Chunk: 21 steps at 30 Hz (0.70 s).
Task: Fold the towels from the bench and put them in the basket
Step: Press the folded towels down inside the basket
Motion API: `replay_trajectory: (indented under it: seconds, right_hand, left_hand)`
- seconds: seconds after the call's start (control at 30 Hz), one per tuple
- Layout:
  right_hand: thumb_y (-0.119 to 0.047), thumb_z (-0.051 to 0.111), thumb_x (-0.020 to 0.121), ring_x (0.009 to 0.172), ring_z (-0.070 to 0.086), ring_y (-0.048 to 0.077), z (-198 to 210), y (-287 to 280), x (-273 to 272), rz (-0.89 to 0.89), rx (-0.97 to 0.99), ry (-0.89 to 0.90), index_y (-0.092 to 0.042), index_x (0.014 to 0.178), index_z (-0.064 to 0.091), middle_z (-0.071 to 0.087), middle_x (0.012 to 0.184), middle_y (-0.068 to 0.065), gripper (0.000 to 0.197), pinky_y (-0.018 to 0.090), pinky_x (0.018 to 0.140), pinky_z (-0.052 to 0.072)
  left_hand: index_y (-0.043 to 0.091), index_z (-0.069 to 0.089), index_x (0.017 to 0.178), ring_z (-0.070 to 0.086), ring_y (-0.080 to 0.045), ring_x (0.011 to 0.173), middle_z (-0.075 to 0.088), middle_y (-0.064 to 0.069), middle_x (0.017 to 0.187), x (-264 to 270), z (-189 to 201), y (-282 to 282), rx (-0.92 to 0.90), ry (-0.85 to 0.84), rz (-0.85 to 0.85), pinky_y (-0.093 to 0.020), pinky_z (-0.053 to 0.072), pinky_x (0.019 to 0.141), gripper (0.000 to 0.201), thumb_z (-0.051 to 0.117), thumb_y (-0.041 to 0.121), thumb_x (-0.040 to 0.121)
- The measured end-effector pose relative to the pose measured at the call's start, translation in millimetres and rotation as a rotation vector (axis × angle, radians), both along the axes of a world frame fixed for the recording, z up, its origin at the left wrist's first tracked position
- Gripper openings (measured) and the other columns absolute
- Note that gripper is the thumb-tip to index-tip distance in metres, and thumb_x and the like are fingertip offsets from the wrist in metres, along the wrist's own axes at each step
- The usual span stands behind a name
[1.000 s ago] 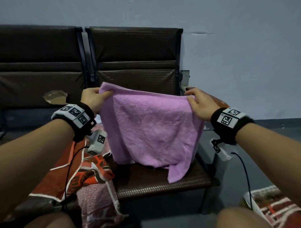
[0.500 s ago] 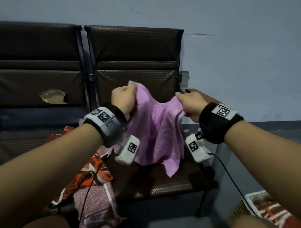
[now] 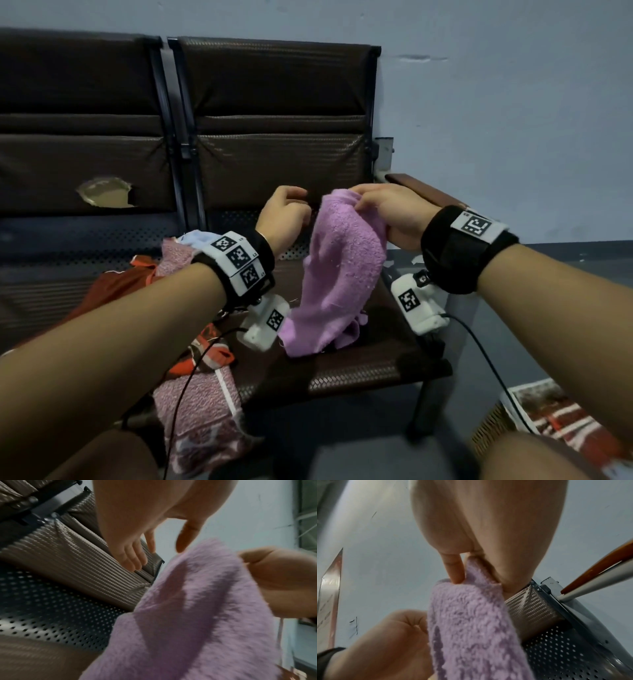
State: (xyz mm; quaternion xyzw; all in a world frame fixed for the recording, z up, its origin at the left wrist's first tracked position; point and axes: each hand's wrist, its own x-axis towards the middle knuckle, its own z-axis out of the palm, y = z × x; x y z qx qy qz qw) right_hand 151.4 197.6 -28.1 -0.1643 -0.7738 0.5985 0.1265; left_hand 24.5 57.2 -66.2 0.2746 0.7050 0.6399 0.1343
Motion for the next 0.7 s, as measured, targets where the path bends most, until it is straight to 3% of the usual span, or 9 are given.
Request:
replay_trajectory:
  seconds: [0.03, 0.13, 0.2, 0.27, 0.33, 0.43, 0.53, 0.6, 0.7]
  right_hand:
    - [0.002, 0.042, 0.093, 0.106, 0.064, 0.027, 1.9, -1.3, 0.8, 0.039, -0.006, 0.003, -0.012, 0.109, 0.071, 0.067, 0.114, 0.014, 0.036, 0.042, 0.097, 0.051]
    - [0.000, 0.041, 0.093, 0.102, 0.063, 0.025, 4.8, 0.5, -0.5, 0.091, 0.001, 0.002, -0.018, 0.098, 0.072, 0.066, 0.109, 0.012, 0.036, 0.041, 0.095, 0.051]
    - [-0.006, 0.045, 0.094, 0.103, 0.065, 0.025, 4.8, 8.2, -2.0, 0.068, 0.013, -0.006, -0.021, 0.094, 0.074, 0.069, 0.107, 0.009, 0.033, 0.038, 0.092, 0.054]
    - [-0.026, 0.060, 0.091, 0.096, 0.071, 0.022, 1.7, 19.2, -2.8, 0.020, 0.095, -0.053, -0.025, 0.089, 0.077, 0.075, 0.099, 0.002, 0.018, 0.034, 0.081, 0.056]
    - [-0.040, 0.078, 0.078, 0.089, 0.073, 0.020, -5.6, 33.5, -5.1, -0.002, 0.236, -0.171, -0.024, 0.092, 0.077, 0.076, 0.095, 0.001, 0.022, 0.034, 0.077, 0.059]
    - [-0.032, 0.087, 0.072, 0.087, 0.071, 0.020, -20.2, 55.4, -16.9, -0.080, 0.442, -0.309, -0.019, 0.087, 0.076, 0.075, 0.092, 0.005, 0.023, 0.036, 0.081, 0.060]
    - [-0.024, 0.080, 0.081, 0.078, 0.068, 0.019, -28.5, 73.1, -34.4, -0.300, 0.506, -0.189, -0.015, 0.089, 0.076, 0.071, 0.081, 0.001, 0.013, 0.030, 0.067, 0.057]
    - [-0.022, 0.072, 0.088, 0.075, 0.065, 0.013, -30.0, 80.4, -46.5, -0.402, 0.521, -0.024, -0.018, 0.098, 0.075, 0.068, 0.078, -0.006, 0.012, 0.022, 0.062, 0.049]
    - [-0.024, 0.066, 0.092, 0.071, 0.061, 0.004, -27.3, 80.6, -60.7, -0.444, 0.496, 0.200, -0.027, 0.097, 0.074, 0.066, 0.075, -0.016, 0.010, 0.018, 0.059, 0.042]
  left_hand:
    - [0.010, 0.060, 0.126, 0.060, -0.018, 0.093, 0.064, -0.007, 0.107, -2.4, -1.6, 0.4, -0.016, -0.050, -0.059, -0.034, 0.050, 0.086, 0.046, 0.051, -0.001, 0.083]
    - [0.018, 0.070, 0.104, 0.057, -0.017, 0.073, 0.062, -0.003, 0.085, -8.2, -3.4, -2.8, -0.027, -0.251, -0.431, -0.028, 0.044, 0.063, 0.038, 0.053, 0.011, 0.070]
    - [0.019, 0.073, 0.110, 0.066, -0.018, 0.086, 0.070, -0.006, 0.099, -17.4, -4.5, -1.7, -0.012, -0.294, -0.567, -0.026, 0.051, 0.068, 0.035, 0.055, 0.011, 0.081]
    - [0.011, 0.073, 0.114, 0.071, -0.020, 0.098, 0.075, -0.009, 0.107, -31.1, -6.0, 5.4, 0.026, -0.270, -0.464, -0.028, 0.057, 0.076, 0.026, 0.062, 0.010, 0.091]
    - [0.010, 0.076, 0.102, 0.074, -0.018, 0.089, 0.078, -0.008, 0.095, -46.2, -8.3, 14.6, 0.039, -0.159, -0.263, -0.027, 0.058, 0.071, 0.014, 0.071, 0.013, 0.089]
    - [0.012, 0.077, 0.097, 0.070, -0.012, 0.084, 0.077, -0.008, 0.090, -67.9, -10.9, 30.9, -0.042, 0.141, -0.118, -0.028, 0.057, 0.076, 0.010, 0.074, 0.014, 0.088]
    - [0.016, 0.079, 0.093, 0.069, -0.014, 0.083, 0.077, -0.009, 0.091, -80.5, -3.2, 47.4, -0.108, 0.342, 0.016, -0.037, 0.057, 0.078, 0.010, 0.073, 0.023, 0.088]
    - [0.020, 0.079, 0.091, 0.073, -0.020, 0.090, 0.078, -0.005, 0.089, -86.9, 8.7, 55.8, -0.068, 0.355, 0.085, -0.042, 0.060, 0.081, 0.012, 0.071, 0.028, 0.087]
    - [0.017, 0.080, 0.092, 0.073, -0.021, 0.095, 0.078, -0.007, 0.091, -95.8, 27.2, 61.6, 0.058, 0.328, 0.127, -0.045, 0.060, 0.083, 0.018, 0.070, 0.030, 0.085]
